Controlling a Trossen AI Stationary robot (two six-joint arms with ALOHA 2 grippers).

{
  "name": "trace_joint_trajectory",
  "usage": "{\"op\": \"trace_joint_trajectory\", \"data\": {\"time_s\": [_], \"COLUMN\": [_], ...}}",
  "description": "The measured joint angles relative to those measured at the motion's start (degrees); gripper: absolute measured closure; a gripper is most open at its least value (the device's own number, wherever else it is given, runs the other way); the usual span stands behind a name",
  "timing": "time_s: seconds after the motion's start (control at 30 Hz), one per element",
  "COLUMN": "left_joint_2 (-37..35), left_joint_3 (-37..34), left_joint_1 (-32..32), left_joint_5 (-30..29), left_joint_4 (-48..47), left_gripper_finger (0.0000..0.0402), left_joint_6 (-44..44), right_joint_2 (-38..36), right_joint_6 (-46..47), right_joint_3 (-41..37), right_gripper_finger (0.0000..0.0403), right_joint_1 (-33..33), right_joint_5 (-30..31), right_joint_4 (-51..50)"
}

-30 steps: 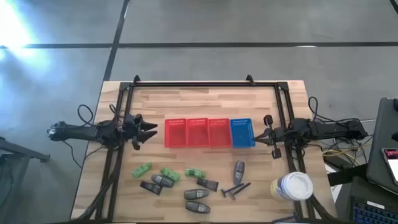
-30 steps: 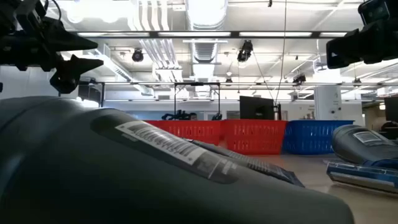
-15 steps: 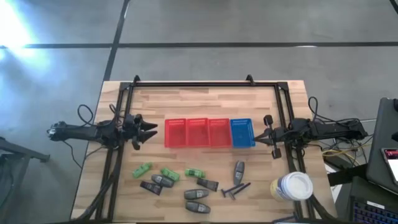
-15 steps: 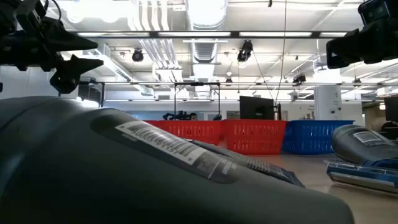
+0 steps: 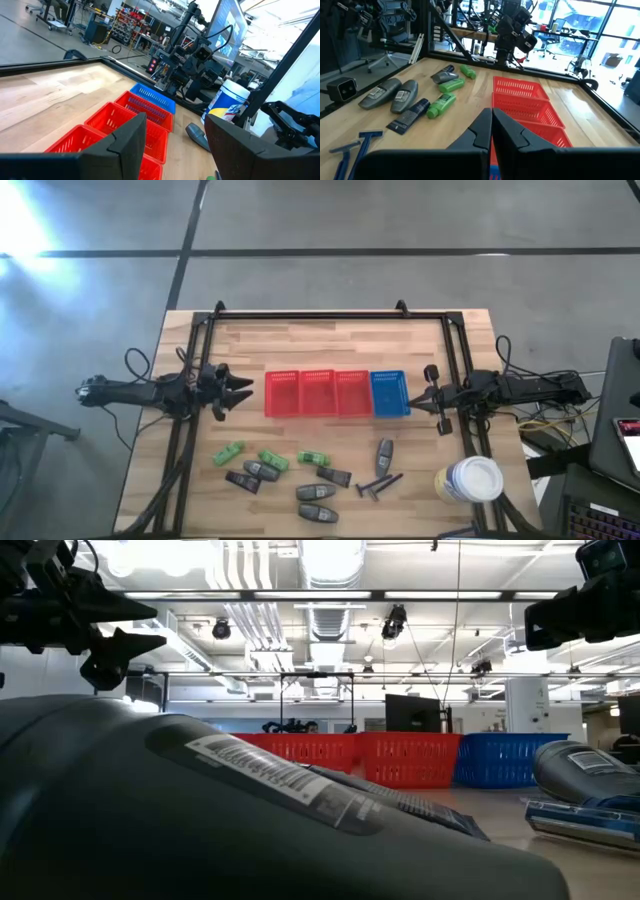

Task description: Pick & Place Travel size toiletries

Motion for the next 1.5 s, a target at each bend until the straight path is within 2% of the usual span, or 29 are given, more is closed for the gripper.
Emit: {"op": "trace_joint_trajectory", "data": {"time_s": [1.1,1.17,1.33,1.5], "left_joint_2": [0.0,0.0,0.0,0.0], "left_joint_3": [0.0,0.0,0.0,0.0], "left_joint_1": [0.0,0.0,0.0,0.0], "left_joint_5": [0.0,0.0,0.0,0.0], "left_joint_4": [0.0,0.0,0.0,0.0], "left_gripper_finger": [0.0195,0.0195,0.0195,0.0195], "left_joint_6": [0.0,0.0,0.0,0.0], "right_joint_2": [0.0,0.0,0.0,0.1], "right_joint_6": [0.0,5.0,36.5,51.2], "right_joint_3": [0.0,0.0,0.0,0.0], "right_gripper_finger": [0.0394,0.0394,0.0394,0.0394], "right_joint_1": [0.0,0.0,0.0,0.0], "right_joint_5": [0.0,-0.2,0.5,1.6], "right_joint_4": [0.0,0.0,0.0,0.0]}}
